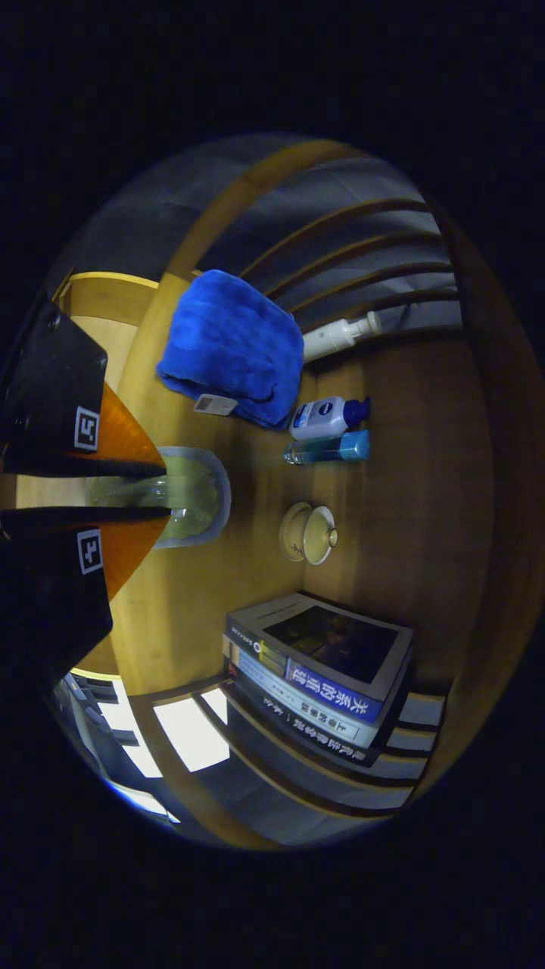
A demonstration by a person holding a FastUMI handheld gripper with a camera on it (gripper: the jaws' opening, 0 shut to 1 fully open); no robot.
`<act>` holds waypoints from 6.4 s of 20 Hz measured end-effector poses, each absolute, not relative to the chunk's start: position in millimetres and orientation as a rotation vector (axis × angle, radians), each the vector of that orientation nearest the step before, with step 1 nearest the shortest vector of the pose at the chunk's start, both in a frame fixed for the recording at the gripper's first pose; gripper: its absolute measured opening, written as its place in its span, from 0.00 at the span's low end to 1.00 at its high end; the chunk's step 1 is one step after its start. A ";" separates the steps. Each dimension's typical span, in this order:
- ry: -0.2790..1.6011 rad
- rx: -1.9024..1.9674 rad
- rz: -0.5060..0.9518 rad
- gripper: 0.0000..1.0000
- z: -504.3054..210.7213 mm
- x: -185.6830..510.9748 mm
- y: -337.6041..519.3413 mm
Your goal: Pull open the drawer, take out the items inside it, and place them on the countertop above the cabinet.
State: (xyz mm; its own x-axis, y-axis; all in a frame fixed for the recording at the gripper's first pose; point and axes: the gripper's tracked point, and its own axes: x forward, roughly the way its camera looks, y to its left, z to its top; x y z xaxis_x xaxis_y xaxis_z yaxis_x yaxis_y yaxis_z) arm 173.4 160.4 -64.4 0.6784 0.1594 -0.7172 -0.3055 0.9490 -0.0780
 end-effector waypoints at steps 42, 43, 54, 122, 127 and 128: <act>0.194 -0.116 0.165 0.99 -58.0 -59.4 31.3; 0.210 -0.102 0.165 0.99 -68.4 -67.1 27.8; 0.352 -0.047 0.095 1.00 -158.2 -128.4 -19.2; 0.325 -0.024 0.106 0.97 -174.4 103.3 52.5; 0.214 0.003 0.096 0.97 -99.7 98.4 35.4; 0.183 0.007 0.097 0.97 -79.3 95.0 32.3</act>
